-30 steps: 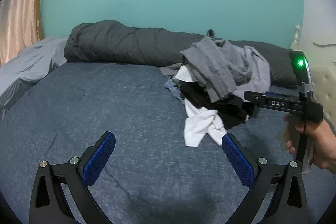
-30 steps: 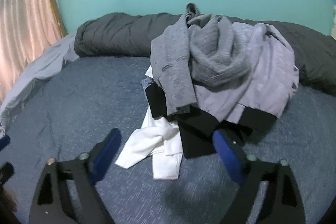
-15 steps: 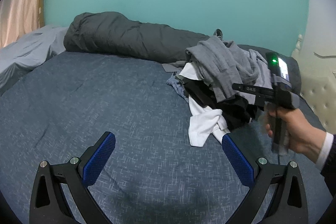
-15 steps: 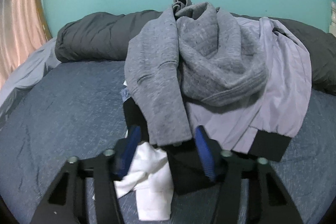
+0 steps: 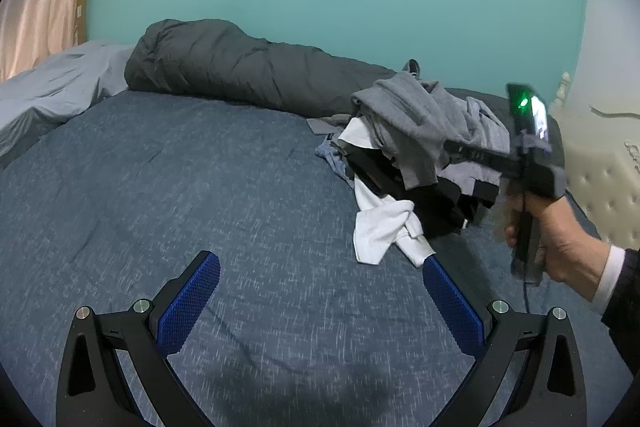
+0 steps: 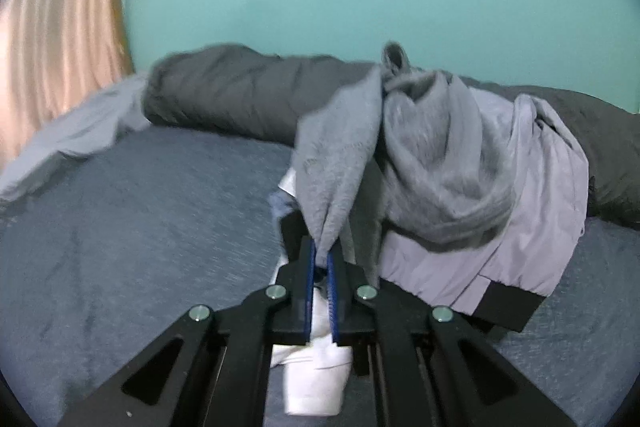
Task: Fold clothes
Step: 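Move the right tool to the pile and grasp the grey hoodie, then pull the grey hoodie off the pile and lay it on the sheet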
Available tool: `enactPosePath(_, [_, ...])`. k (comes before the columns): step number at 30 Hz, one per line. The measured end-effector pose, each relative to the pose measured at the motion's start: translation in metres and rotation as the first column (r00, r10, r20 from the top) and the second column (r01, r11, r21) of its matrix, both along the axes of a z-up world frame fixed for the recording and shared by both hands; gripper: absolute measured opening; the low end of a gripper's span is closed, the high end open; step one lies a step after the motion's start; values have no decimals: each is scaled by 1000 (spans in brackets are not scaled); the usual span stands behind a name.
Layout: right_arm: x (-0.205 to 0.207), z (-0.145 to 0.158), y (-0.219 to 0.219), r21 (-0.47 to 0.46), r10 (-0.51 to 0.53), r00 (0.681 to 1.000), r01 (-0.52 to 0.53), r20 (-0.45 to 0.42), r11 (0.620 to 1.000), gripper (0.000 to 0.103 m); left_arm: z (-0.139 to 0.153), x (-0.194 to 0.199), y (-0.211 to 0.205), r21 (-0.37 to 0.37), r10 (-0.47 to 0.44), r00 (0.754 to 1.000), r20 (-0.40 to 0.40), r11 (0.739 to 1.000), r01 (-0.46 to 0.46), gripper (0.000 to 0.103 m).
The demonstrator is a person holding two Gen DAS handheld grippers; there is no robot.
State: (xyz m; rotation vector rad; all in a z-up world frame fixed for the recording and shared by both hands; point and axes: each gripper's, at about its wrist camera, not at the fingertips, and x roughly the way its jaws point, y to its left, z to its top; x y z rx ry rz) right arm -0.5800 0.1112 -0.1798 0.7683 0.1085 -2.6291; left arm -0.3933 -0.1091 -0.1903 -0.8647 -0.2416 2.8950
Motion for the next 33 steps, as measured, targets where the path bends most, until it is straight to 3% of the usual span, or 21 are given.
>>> enactPosePath(12, [148, 51, 38, -115, 78, 997, -81, -30, 990, 5, 35, 80, -5, -14, 15, 1000, -22, 1000, -16, 103])
enactPosePath(21, [291, 39, 110, -125, 49, 998, -44, 37, 991, 5, 41, 141, -7, 69, 23, 999, -25, 997, -21, 103])
enactPosePath(25, [312, 21, 141, -104, -24, 994, 34, 103, 994, 5, 45, 155, 5, 51, 13, 999, -46, 999, -10, 103])
enactPosePath(30, [308, -9, 158, -39, -97, 969, 109, 226, 993, 8, 38, 158, 14, 63, 2, 1000, -29, 998, 0, 103])
enactPosePath(33, [305, -16, 165, -68, -143, 960, 164, 243, 984, 8, 27, 155, 18, 47, 7, 1000, -18, 999, -6, 103])
